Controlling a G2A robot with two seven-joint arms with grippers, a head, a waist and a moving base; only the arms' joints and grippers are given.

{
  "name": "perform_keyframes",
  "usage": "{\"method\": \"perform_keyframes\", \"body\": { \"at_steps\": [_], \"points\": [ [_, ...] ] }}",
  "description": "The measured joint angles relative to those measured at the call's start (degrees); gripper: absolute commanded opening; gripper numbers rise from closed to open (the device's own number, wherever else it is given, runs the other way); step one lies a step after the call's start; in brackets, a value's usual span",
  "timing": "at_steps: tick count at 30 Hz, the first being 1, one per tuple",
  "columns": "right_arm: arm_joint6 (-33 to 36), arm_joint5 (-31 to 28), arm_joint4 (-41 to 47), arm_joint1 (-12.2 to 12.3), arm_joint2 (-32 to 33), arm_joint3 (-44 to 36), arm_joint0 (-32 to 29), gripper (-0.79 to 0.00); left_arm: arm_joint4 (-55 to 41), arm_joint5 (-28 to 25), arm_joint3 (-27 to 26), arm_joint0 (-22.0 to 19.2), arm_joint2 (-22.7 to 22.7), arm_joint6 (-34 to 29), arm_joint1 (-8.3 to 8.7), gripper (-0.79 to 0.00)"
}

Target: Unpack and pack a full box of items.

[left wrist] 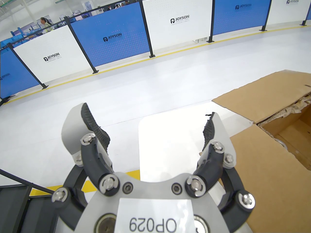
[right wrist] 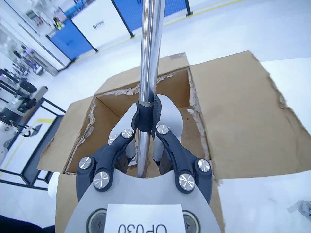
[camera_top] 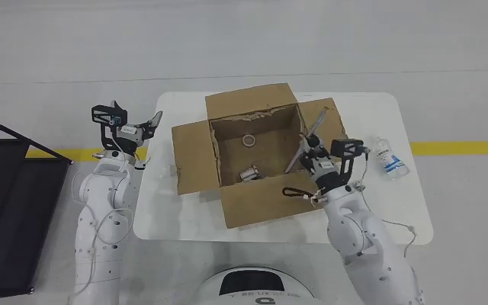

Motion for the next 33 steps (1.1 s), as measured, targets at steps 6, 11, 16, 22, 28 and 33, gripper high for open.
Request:
{"method": "perform_keyframes", "body": {
  "at_steps": [6,11,16,22,28,33],
  "points": [
    [-14.0,-4.2,0.6,0.1,4.0,-2.5,-9.8,-0.785,0.0,0.0,0.0,0.0,0.0,0.0,0.0,0.0],
    [-16.5,-10.1,3.2,0.3,7.2,-2.6,-12.8,-0.785,0.0,0.0,0.0,0.0,0.0,0.0,0.0,0.0],
    [-13.5,-12.9,6.6,0.5,10.0,-1.9,-12.6,-0.785,0.0,0.0,0.0,0.0,0.0,0.0,0.0,0.0],
    [-1.6,-20.4,13.7,1.5,16.6,1.6,-11.3,-0.785,0.0,0.0,0.0,0.0,0.0,0.0,0.0,0.0],
    [20.7,-40.0,26.3,4.1,28.0,12.2,-8.2,-0.785,0.0,0.0,0.0,0.0,0.0,0.0,0.0,0.0],
    [30.7,-42.8,34.5,5.3,31.7,19.6,-5.7,-0.785,0.0,0.0,0.0,0.0,0.0,0.0,0.0,0.0]
  ]
}}
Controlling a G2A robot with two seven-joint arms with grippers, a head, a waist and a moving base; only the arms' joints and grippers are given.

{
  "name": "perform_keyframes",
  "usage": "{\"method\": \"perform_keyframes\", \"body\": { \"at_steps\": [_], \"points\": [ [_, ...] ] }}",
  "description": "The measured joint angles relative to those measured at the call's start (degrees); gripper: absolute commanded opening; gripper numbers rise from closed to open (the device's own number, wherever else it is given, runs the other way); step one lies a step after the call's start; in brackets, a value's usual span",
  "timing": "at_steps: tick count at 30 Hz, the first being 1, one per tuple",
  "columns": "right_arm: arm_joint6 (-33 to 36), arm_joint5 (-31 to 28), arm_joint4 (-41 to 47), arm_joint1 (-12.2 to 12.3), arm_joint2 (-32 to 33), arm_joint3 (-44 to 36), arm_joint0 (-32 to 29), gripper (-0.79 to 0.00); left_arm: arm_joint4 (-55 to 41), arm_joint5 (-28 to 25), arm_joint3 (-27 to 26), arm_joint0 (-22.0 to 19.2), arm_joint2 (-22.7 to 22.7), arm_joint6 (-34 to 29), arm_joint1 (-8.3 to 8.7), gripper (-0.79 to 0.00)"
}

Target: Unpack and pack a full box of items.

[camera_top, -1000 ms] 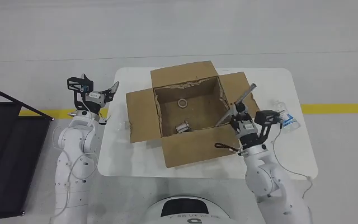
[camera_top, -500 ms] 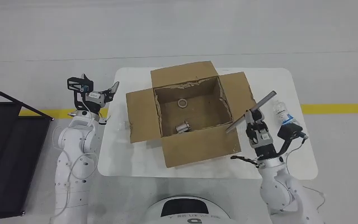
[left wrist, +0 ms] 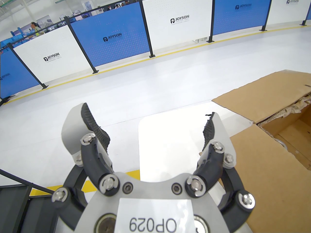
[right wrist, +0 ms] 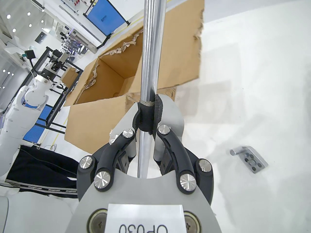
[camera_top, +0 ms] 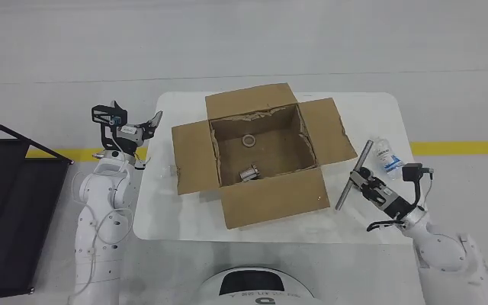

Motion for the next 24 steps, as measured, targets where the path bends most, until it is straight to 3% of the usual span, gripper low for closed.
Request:
{"method": "perform_keyframes", "body": {
  "at_steps": [6,12,16,18,24],
  "points": [
    [0.9,7.0,4.6,0.2,0.7,3.7,1.5,-0.785,0.0,0.0,0.0,0.0,0.0,0.0,0.0,0.0],
    [0.9,6.4,4.4,0.2,0.7,3.6,1.5,-0.785,0.0,0.0,0.0,0.0,0.0,0.0,0.0,0.0],
    [-0.1,10.6,-1.0,0.0,-3.9,3.8,3.7,-0.785,0.0,0.0,0.0,0.0,0.0,0.0,0.0,0.0],
    [2.2,10.5,-1.9,0.2,-5.3,5.3,5.2,-0.785,0.0,0.0,0.0,0.0,0.0,0.0,0.0,0.0],
    [14.9,6.3,0.0,2.0,-0.9,11.0,8.4,-0.785,0.0,0.0,0.0,0.0,0.0,0.0,0.0,0.0]
  ]
}}
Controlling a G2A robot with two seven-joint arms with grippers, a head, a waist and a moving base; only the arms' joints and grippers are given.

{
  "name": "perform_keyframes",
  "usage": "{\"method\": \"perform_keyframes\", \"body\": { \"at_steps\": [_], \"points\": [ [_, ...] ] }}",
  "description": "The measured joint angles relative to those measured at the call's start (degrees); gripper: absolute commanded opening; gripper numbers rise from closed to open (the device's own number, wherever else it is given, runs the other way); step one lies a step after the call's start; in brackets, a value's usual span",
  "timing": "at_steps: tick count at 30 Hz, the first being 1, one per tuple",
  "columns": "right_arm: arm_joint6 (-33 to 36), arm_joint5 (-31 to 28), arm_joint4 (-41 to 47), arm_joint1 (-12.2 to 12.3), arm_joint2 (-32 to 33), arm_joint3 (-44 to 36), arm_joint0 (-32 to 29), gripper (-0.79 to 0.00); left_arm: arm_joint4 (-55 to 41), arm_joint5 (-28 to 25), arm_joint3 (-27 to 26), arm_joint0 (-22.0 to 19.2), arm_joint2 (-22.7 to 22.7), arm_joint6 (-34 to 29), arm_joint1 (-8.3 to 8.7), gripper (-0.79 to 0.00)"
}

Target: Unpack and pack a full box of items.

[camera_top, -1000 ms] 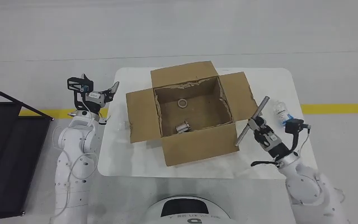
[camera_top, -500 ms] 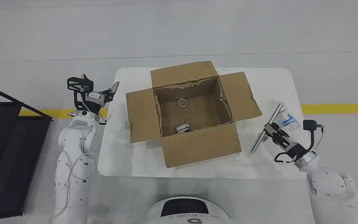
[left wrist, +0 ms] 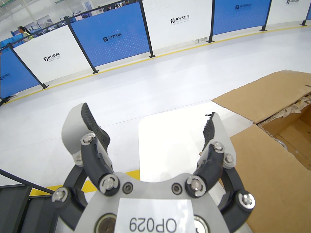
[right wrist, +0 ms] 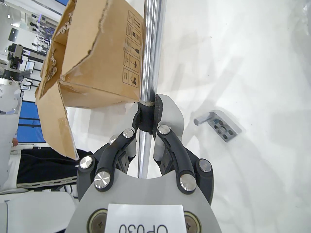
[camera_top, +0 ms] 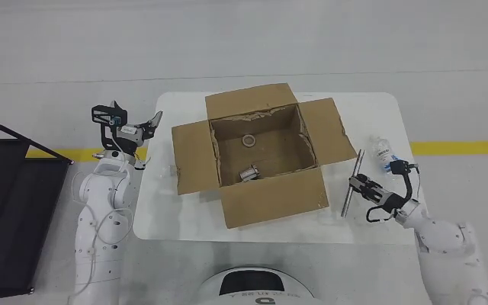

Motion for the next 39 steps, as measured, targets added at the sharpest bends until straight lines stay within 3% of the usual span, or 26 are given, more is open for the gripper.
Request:
{"method": "perform_keyframes", "body": {
  "at_steps": [4,9,22,39],
  "points": [
    [5.2,-0.8,1.7,1.1,4.7,1.1,-0.6,-0.785,0.0,0.0,0.0,0.0,0.0,0.0,0.0,0.0],
    [5.3,3.8,-2.5,1.8,6.8,0.9,-0.6,-0.785,0.0,0.0,0.0,0.0,0.0,0.0,0.0,0.0],
    [0.4,16.0,-19.2,1.9,-0.4,-1.2,1.5,-0.785,0.0,0.0,0.0,0.0,0.0,0.0,0.0,0.0],
    [0.9,21.3,-22.1,2.2,-4.1,-0.2,4.8,-0.785,0.0,0.0,0.0,0.0,0.0,0.0,0.0,0.0]
  ]
}}
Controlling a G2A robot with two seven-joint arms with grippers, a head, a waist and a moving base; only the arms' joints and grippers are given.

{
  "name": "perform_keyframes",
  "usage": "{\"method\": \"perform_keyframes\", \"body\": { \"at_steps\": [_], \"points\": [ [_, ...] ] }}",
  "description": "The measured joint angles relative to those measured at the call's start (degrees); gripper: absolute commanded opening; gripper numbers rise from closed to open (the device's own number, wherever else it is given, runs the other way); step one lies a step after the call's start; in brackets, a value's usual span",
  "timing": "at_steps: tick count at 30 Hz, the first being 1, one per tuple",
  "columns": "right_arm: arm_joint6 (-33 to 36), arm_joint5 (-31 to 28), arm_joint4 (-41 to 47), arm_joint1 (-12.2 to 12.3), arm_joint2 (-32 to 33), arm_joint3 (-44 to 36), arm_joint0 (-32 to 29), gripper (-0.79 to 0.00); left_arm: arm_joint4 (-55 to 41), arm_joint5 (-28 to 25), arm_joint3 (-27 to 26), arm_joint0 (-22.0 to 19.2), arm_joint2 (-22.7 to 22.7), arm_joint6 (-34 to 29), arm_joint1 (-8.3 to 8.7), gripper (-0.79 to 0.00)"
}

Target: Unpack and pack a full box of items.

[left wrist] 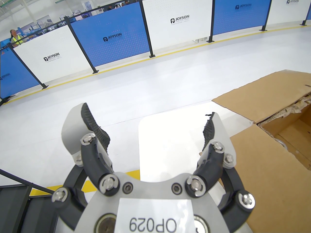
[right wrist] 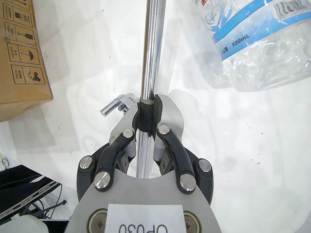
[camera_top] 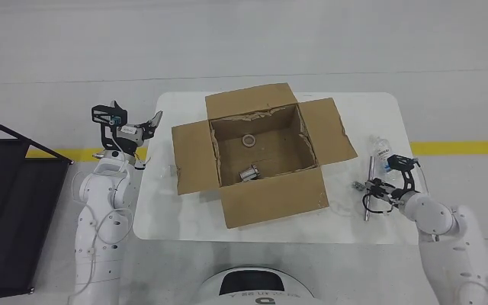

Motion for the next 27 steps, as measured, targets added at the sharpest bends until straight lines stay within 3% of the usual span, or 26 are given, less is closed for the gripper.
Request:
{"method": "perform_keyframes", "body": {
  "at_steps": [10,13,19,22,27],
  "points": [
    [1.0,1.8,-1.0,0.2,-2.2,1.6,2.6,-0.785,0.0,0.0,0.0,0.0,0.0,0.0,0.0,0.0],
    [1.0,1.9,-0.9,0.3,-2.3,2.1,3.0,-0.723,0.0,0.0,0.0,0.0,0.0,0.0,0.0,0.0],
    [1.0,2.3,-1.0,0.4,-2.9,2.8,3.6,-0.683,0.0,0.0,0.0,0.0,0.0,0.0,0.0,0.0],
    [1.2,2.4,-1.1,0.5,-3.3,3.1,4.0,-0.613,0.0,0.0,0.0,0.0,0.0,0.0,0.0,0.0],
    [1.5,2.3,-0.5,0.6,-3.4,3.9,4.5,-0.61,0.0,0.0,0.0,0.0,0.0,0.0,0.0,0.0]
  ]
}}
